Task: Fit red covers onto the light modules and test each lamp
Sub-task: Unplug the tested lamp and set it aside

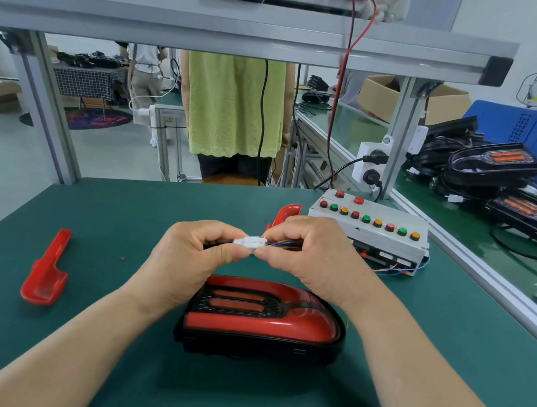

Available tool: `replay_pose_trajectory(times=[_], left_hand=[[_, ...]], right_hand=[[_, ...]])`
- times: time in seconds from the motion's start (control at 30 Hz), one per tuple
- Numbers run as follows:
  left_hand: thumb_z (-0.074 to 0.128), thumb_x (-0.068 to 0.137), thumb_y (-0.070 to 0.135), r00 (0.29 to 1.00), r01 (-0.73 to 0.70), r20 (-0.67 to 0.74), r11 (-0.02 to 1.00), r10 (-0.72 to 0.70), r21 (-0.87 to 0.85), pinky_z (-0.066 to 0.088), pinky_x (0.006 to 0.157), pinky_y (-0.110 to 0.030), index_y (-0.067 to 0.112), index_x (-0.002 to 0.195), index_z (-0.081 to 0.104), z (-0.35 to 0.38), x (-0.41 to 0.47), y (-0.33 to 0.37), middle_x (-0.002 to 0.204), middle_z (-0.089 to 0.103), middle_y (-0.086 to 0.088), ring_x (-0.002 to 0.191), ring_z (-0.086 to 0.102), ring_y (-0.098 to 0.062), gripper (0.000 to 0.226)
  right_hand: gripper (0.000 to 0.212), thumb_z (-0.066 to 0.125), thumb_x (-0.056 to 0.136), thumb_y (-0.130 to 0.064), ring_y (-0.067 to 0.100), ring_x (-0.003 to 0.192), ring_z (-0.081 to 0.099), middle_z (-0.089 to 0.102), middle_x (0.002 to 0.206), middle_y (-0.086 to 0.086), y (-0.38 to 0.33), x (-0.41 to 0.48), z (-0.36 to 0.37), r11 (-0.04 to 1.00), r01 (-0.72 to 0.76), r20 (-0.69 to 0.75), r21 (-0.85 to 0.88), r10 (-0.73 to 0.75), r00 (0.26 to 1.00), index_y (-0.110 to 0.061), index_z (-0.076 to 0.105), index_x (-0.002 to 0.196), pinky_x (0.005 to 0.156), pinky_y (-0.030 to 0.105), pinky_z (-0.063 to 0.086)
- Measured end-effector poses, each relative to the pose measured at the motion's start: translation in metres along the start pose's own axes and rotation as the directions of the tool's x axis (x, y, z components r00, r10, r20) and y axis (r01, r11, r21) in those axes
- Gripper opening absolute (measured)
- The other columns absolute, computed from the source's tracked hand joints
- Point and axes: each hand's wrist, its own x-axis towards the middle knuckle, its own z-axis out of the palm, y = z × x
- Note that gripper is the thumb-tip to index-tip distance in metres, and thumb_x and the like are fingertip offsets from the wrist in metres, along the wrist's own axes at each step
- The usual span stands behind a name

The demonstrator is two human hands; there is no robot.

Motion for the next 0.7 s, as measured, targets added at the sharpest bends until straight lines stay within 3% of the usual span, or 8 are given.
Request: replay_pose_trajectory(times=[0.13, 0.27, 0.37, 0.53, 0.6, 0.7], left_hand=[[0.074, 0.074, 0.042, 0.999, -0.006, 0.036, 1.000, 0.006, 0.017, 0.050, 0.075, -0.020, 0.038, 0.088, 0.077, 0.002, 0.000, 0.000, 0.083, 0.074, 0.004, 0.076, 0.063, -0.007, 0.015], [0.072, 0.077, 0.034, 1.000, -0.001, 0.009, 1.000, 0.001, 0.023, 0.050, 0.077, -0.026, 0.037, 0.089, 0.077, 0.002, 0.000, -0.002, 0.085, 0.074, 0.006, 0.078, 0.064, -0.007, 0.014], [0.071, 0.078, 0.033, 1.000, -0.005, 0.000, 1.000, 0.005, 0.029, 0.052, 0.079, -0.031, 0.040, 0.088, 0.077, 0.001, 0.001, -0.003, 0.087, 0.075, 0.006, 0.080, 0.065, -0.009, 0.014], [0.072, 0.073, 0.048, 0.999, -0.018, 0.049, 1.000, 0.017, 0.013, 0.049, 0.075, -0.020, 0.039, 0.088, 0.077, 0.003, 0.000, -0.001, 0.084, 0.073, 0.005, 0.077, 0.063, -0.006, 0.019], [0.073, 0.073, 0.046, 0.999, -0.013, 0.049, 1.000, 0.012, 0.022, 0.049, 0.074, -0.019, 0.039, 0.088, 0.077, 0.004, 0.000, -0.001, 0.084, 0.073, 0.005, 0.077, 0.062, -0.006, 0.017], [0.073, 0.077, 0.034, 1.000, -0.008, 0.019, 0.999, 0.008, 0.038, 0.051, 0.076, -0.023, 0.040, 0.088, 0.077, 0.004, 0.000, 0.000, 0.087, 0.074, 0.005, 0.078, 0.064, -0.006, 0.013]], right_hand=[[0.009, 0.079, 0.083, -0.029, 0.001, 0.066, 0.055, 0.070, 0.080, 0.002, 0.002, -0.002, -0.009, 0.995, -0.073, 0.078, 0.068, 0.067, 0.995, -0.022, 0.080, 0.089, 0.063, 0.016, 0.041], [0.011, 0.080, 0.081, -0.026, 0.011, 0.071, 0.061, 0.071, 0.081, 0.000, 0.000, -0.002, -0.005, 0.997, -0.058, 0.027, 0.051, 0.057, 0.998, -0.018, 0.080, 0.089, 0.066, 0.023, 0.046], [0.012, 0.081, 0.081, -0.025, 0.007, 0.069, 0.059, 0.070, 0.079, -0.002, -0.002, -0.001, -0.003, 1.000, -0.024, 0.000, -0.007, 0.024, 1.000, -0.016, 0.080, 0.088, 0.063, 0.020, 0.044], [0.008, 0.081, 0.081, -0.024, 0.005, 0.064, 0.056, 0.071, 0.078, -0.001, -0.001, -0.003, -0.011, 0.996, -0.071, 0.061, 0.057, 0.068, 0.996, -0.018, 0.080, 0.086, 0.062, 0.020, 0.044], [0.008, 0.082, 0.081, -0.024, -0.002, 0.063, 0.054, 0.070, 0.077, -0.003, 0.000, -0.003, -0.013, 0.994, -0.081, 0.073, 0.074, 0.076, 0.994, -0.018, 0.080, 0.086, 0.062, 0.012, 0.041], [0.011, 0.083, 0.079, -0.024, -0.002, 0.065, 0.057, 0.071, 0.079, -0.002, 0.000, -0.002, -0.009, 0.998, -0.055, 0.035, 0.039, 0.053, 0.998, -0.017, 0.080, 0.087, 0.063, 0.013, 0.043]])
